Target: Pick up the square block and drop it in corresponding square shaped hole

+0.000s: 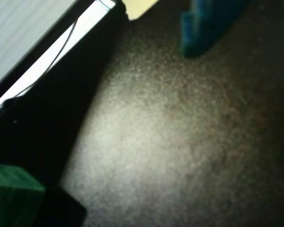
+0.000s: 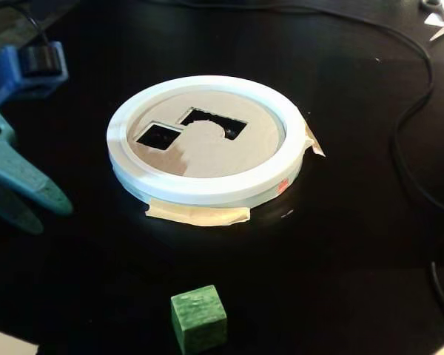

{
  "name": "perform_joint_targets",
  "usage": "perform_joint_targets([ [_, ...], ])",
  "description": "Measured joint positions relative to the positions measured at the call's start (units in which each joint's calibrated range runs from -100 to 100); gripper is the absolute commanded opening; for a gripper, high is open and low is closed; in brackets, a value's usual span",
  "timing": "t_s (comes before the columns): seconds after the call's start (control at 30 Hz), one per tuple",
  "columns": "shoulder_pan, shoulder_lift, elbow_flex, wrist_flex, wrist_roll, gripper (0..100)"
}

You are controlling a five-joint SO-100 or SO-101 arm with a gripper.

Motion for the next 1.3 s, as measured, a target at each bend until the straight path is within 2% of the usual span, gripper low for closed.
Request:
perform_joint_targets([
  [0.47, -0.80, 0.18, -13.37, 0.00, 0.00, 83],
  [0.63, -2.90, 9.72, -24.40, 0.00, 0.05, 83],
  [0.97, -3.20, 55.02, -56.81, 0.00, -0.59, 83],
  [1.07, -3.20, 73.29, -71.35, 0.00, -4.00, 83],
  [1.3, -3.20, 96.66, -90.19, 0.00, -10.74, 83],
])
